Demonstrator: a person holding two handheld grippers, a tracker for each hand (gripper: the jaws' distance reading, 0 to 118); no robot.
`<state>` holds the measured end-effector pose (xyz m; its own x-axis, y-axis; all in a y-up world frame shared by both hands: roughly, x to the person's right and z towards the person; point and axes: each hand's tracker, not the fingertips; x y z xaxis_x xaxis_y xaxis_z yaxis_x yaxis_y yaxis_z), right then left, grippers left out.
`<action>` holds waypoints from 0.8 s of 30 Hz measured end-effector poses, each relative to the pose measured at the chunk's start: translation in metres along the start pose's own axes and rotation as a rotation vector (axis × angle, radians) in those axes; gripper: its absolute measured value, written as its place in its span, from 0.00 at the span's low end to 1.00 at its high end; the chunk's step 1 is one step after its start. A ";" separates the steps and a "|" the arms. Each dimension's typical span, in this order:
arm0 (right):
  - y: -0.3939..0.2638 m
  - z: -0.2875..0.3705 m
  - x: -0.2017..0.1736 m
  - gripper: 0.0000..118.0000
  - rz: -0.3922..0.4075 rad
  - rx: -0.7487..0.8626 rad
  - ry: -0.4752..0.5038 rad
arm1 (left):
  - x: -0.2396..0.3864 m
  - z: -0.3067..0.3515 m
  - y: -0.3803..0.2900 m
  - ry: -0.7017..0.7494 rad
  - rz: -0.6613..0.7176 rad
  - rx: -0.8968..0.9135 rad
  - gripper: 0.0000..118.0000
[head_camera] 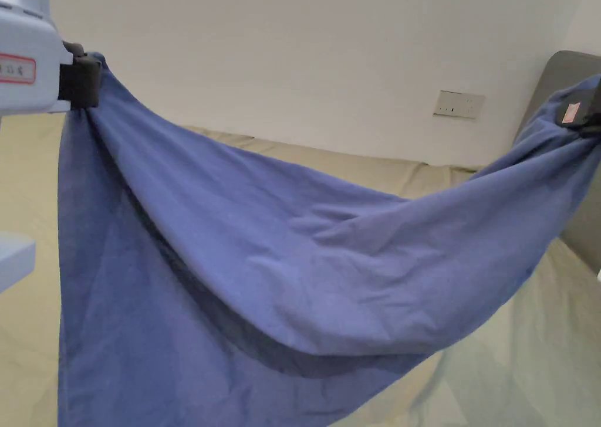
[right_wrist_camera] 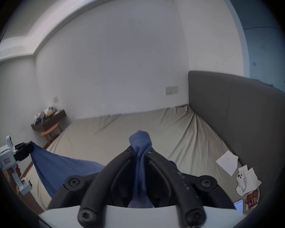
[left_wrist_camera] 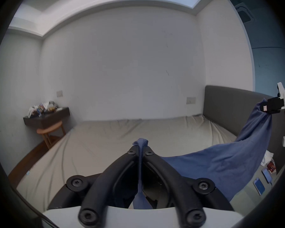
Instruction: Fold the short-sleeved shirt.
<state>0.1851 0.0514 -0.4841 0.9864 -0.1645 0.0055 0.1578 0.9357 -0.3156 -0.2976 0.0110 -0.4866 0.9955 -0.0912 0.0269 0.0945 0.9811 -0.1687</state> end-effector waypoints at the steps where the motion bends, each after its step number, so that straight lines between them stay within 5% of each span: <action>1: 0.011 0.003 -0.003 0.09 0.001 0.020 -0.006 | -0.002 0.000 0.015 0.026 -0.011 0.018 0.02; 10: 0.082 -0.002 -0.003 0.09 -0.144 0.134 -0.074 | -0.012 -0.016 0.108 0.201 -0.042 0.136 0.02; 24: 0.060 -0.137 0.005 0.09 -0.138 0.023 -0.189 | 0.006 -0.145 0.078 0.196 0.105 0.031 0.02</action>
<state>0.1932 0.0634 -0.6330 0.9463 -0.2315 0.2258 0.2904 0.9157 -0.2780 -0.2828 0.0626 -0.6423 0.9832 -0.0170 -0.1820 -0.0069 0.9915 -0.1301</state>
